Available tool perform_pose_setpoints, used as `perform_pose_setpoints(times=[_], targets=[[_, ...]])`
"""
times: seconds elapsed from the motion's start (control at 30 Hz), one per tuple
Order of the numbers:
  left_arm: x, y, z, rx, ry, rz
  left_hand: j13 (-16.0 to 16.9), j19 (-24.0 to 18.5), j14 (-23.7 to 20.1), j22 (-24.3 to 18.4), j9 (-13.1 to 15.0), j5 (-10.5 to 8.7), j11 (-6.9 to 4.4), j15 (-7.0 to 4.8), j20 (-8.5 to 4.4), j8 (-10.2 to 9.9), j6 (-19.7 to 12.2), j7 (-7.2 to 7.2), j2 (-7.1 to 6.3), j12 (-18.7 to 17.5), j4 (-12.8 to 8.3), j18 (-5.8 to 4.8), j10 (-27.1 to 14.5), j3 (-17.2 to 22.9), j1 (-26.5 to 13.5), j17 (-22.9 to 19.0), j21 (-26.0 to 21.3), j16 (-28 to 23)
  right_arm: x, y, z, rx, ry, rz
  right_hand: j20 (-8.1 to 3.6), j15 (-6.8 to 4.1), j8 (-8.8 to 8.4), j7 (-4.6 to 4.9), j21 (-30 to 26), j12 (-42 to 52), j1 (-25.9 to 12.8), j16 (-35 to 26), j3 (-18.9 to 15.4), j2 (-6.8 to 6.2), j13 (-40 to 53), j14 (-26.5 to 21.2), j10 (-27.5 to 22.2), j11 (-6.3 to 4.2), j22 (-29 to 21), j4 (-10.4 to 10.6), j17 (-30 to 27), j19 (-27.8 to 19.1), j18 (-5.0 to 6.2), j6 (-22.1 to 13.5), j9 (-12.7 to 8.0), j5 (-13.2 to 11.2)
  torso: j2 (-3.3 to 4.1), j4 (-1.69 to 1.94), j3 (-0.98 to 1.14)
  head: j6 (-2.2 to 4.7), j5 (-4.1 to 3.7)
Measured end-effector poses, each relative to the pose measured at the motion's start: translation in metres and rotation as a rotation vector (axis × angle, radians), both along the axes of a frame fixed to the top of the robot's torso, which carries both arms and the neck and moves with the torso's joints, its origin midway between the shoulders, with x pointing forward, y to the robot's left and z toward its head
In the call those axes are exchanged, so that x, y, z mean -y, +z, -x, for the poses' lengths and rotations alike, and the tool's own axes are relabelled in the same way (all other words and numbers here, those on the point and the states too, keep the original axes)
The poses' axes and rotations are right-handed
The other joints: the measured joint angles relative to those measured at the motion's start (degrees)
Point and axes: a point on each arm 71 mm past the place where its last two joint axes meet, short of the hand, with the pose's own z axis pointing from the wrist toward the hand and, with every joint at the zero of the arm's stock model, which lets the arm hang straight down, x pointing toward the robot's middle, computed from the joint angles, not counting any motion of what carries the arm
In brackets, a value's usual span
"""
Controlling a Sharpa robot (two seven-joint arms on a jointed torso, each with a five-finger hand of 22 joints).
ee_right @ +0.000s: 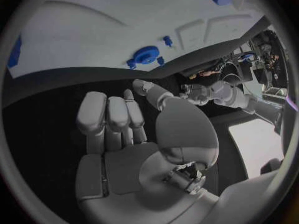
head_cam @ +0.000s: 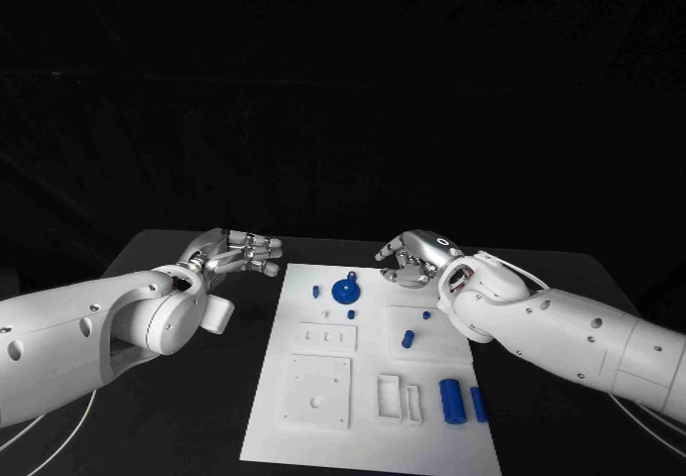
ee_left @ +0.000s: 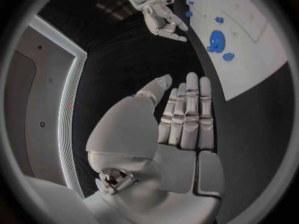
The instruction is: Assemble the parts on the task board
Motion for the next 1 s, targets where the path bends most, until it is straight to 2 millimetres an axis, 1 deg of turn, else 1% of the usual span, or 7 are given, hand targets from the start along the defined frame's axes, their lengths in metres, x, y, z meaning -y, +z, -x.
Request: perform_pose_setpoints(times=[0.1,0.2,0.3,0.43,0.6,0.87,1.0], targets=[[-0.001,0.0,-0.001,0.003,0.001,0.0,0.0,0.04,0.0,-0.33,0.0,-1.3,0.0,0.0,0.04,0.0,0.0,0.0,0.0,0.0,0.07,0.0,0.0,-0.41,0.0,0.04,-0.48,0.0,0.021,0.009,-0.001,-0.004,-0.017,-0.046,0.15,0.11,0.0,0.06,-0.67,0.0,3.51,0.39,-10.05,0.17,-0.06,-0.1,0.0,0.0,0.0,1.27,0.0,-0.15,0.0,0.06,0.0,-3.25,-0.04,-0.15,0.09,0.08,-0.29],[-0.002,0.0,-0.002,0.006,0.004,0.0,0.0,0.54,0.0,-0.73,0.0,-2.66,-0.34,0.0,-0.08,0.0,0.0,0.0,0.01,0.0,0.24,0.0,0.34,-0.72,0.01,0.06,-1.15,0.0,0.042,0.015,-0.001,-0.018,-0.036,-0.077,0.15,0.17,0.0,-0.3,-1.24,0.0,5.57,0.39,-15.1,0.32,-0.29,-0.17,0.08,0.08,0.0,1.88,0.0,-0.15,0.0,0.7,0.0,-5.19,-0.12,-0.41,0.23,0.16,-0.61],[-0.003,0.0,-0.003,0.008,0.005,-0.001,0.0,0.87,0.0,-1.26,0.0,-4.59,-0.72,0.0,0.0,0.0,0.0,0.0,0.01,0.0,0.45,0.01,1.34,-1.24,0.01,0.12,-1.79,0.0,0.064,0.015,-0.004,-0.043,-0.059,-0.092,0.15,0.17,0.0,-0.29,-1.69,0.0,7.61,0.39,-18.38,0.73,-0.6,-0.17,0.08,0.08,0.0,2.2,-0.03,-0.15,0.0,0.85,0.0,-6.07,-0.21,-0.73,0.36,0.25,-0.88],[-0.003,0.0,-0.004,0.009,0.006,-0.002,0.0,1.53,0.0,-2.11,0.0,-6.39,-0.93,0.0,0.03,0.0,0.0,0.0,0.01,0.0,0.77,0.0,1.65,-1.93,0.01,0.12,-2.86,0.0,0.095,0.012,-0.007,-0.078,-0.091,-0.094,0.15,0.17,0.0,-0.45,-2.39,-0.3,8.67,0.39,-21.72,1.33,-1.18,-0.17,-0.24,0.39,0.0,2.19,-0.19,-0.15,0.0,1.28,0.0,-6.46,-0.31,-1.15,0.63,0.32,-1.18],[-0.004,0.0,-0.005,0.011,0.005,-0.003,0.0,2.3,0.0,-2.9,0.0,-6.54,-1.45,0.0,-0.2,0.0,0.22,-0.22,0.48,0.0,0.57,-0.01,3.51,-2.65,0.48,0.17,-3.64,0.0,0.12,0.007,-0.01,-0.118,-0.112,-0.097,0.15,0.37,0.0,-0.4,-3.43,-0.75,9.89,0.01,-25.54,1.35,-1.87,-0.37,-0.77,0.47,0.0,2.33,-0.45,-0.15,-0.01,1.33,0.0,-5.28,-0.41,-1.54,0.98,0.42,-1.45],[-0.003,-0.001,-0.005,0.011,-0.004,-0.005,0.0,2.69,0.0,-3.14,0.0,-6.54,-1.35,0.0,-0.18,0.0,0.22,-0.22,0.7,0.0,0.3,0.0,3.81,-3.32,0.7,0.16,-4.17,0.01,0.143,-0.005,-0.013,-0.176,-0.128,-0.106,0.15,0.37,0.0,-0.49,-4.69,-1.39,10.85,-1.11,-26.72,1.25,-2.59,-0.37,-1.5,0.17,0.0,1.98,-1.09,-0.15,-0.01,0.6,0.0,-2.88,-0.47,-1.86,1.46,0.15,-1.81],[-0.003,-0.001,-0.005,0.01,-0.005,-0.006,0.0,2.69,0.0,-3.14,0.0,-6.53,-0.8,0.0,-0.18,0.0,0.22,-0.22,0.48,0.0,0.14,0.0,2.64,-3.47,0.92,0.16,-4.17,0.01,0.146,-0.016,-0.012,-0.206,-0.128,-0.11,0.14,0.37,0.0,-0.64,-4.99,-1.62,11.16,-1.11,-27.09,1.56,-2.74,-0.37,-1.79,0.07,0.0,1.61,-1.15,-0.15,-0.01,0.1,0.0,-1.79,-0.46,-1.86,1.49,0.05,-1.99]])
